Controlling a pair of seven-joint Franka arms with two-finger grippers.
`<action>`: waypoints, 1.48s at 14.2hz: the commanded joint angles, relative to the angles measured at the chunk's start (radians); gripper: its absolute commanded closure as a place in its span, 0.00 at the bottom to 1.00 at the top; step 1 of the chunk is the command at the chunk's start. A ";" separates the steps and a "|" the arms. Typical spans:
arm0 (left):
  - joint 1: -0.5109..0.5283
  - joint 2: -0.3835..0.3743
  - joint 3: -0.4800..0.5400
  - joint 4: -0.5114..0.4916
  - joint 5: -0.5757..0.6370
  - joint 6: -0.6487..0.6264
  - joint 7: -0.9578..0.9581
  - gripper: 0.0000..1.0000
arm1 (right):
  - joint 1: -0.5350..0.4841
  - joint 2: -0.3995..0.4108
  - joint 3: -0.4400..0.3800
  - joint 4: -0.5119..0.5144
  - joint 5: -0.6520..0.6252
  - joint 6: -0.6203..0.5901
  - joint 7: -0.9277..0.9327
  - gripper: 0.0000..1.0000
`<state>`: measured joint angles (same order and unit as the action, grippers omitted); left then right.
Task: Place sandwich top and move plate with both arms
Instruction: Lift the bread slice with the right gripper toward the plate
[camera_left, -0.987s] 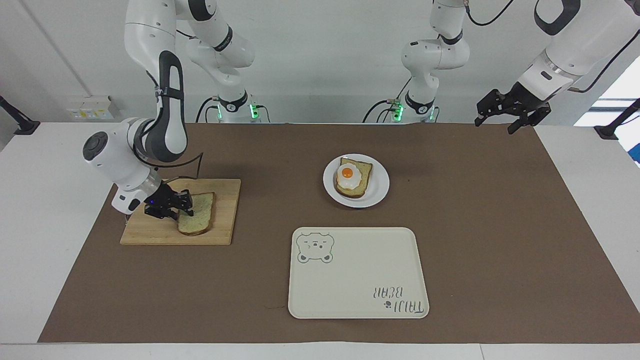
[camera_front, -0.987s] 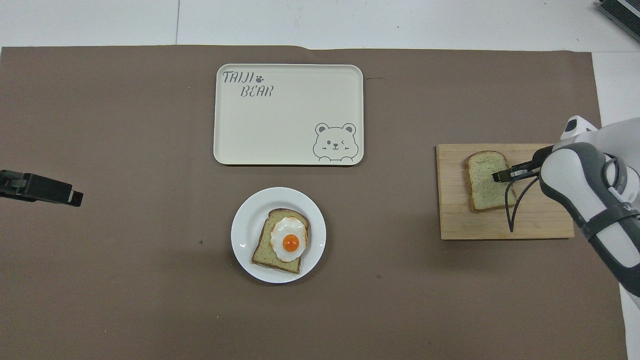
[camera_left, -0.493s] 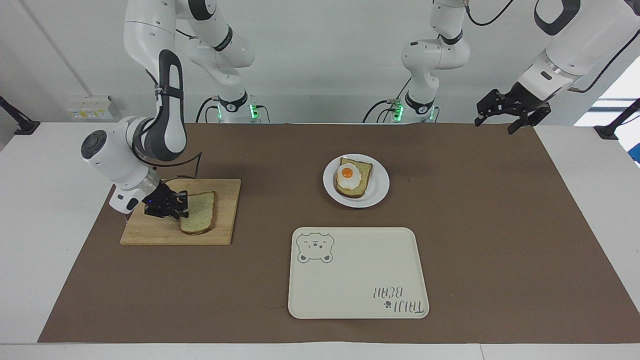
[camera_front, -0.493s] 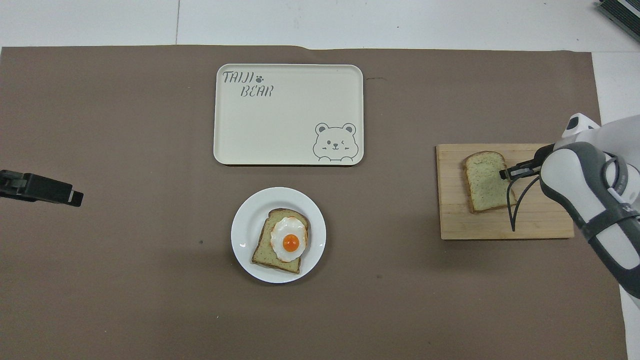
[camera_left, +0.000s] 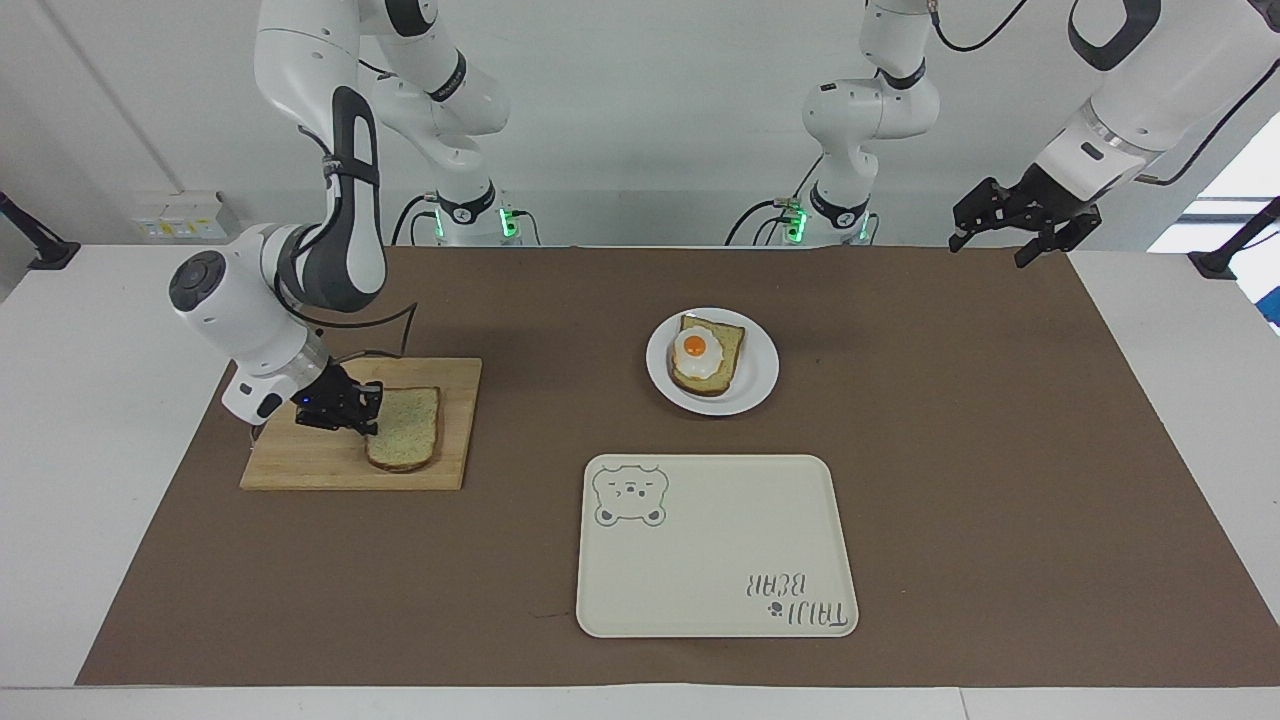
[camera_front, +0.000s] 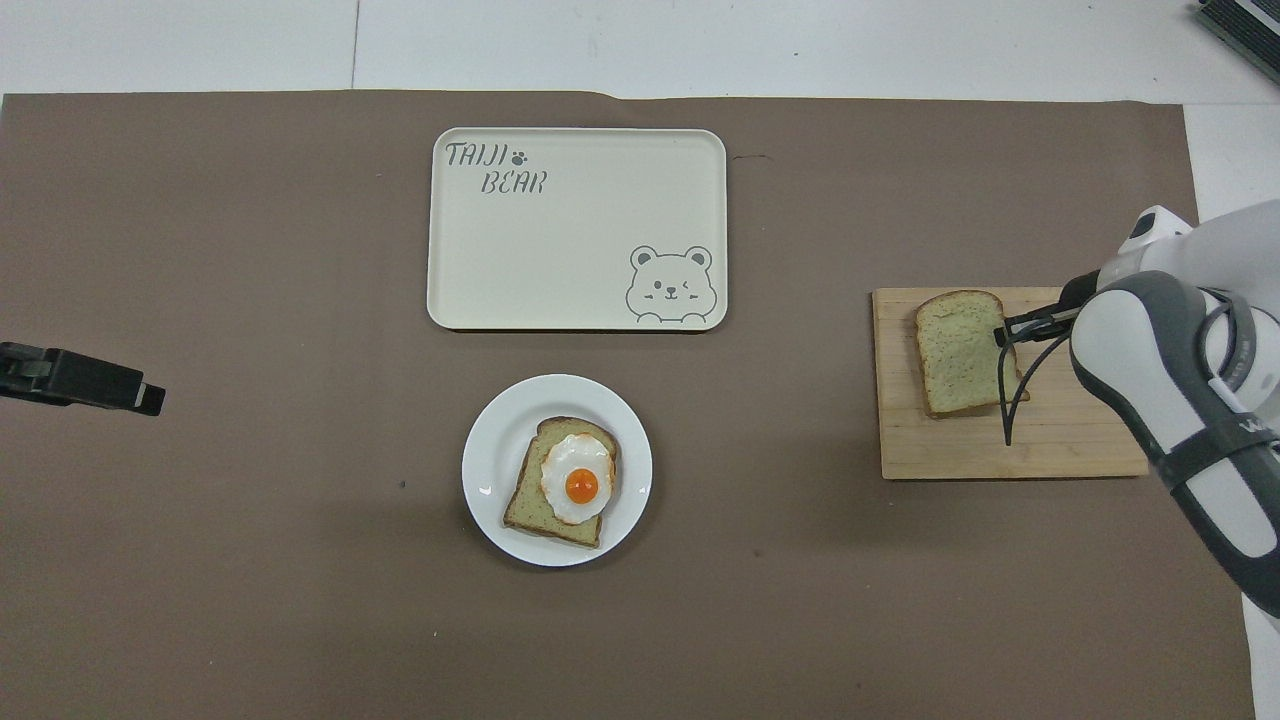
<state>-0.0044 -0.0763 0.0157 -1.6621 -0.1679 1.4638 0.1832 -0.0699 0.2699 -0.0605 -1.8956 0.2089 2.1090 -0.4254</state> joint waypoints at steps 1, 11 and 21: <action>0.015 -0.030 -0.010 -0.027 0.018 -0.002 -0.010 0.00 | 0.027 -0.024 0.005 0.056 -0.031 -0.079 0.106 1.00; 0.006 -0.025 -0.013 -0.059 -0.053 0.038 0.036 0.00 | 0.064 -0.055 0.048 0.099 0.066 -0.193 0.244 1.00; 0.046 -0.022 -0.010 -0.231 -0.268 0.196 0.170 0.00 | 0.064 -0.066 0.312 0.089 0.069 -0.173 0.566 1.00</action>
<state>0.0236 -0.0754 0.0169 -1.8336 -0.3886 1.6046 0.3135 0.0068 0.2174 0.2111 -1.7972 0.2639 1.9174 0.0857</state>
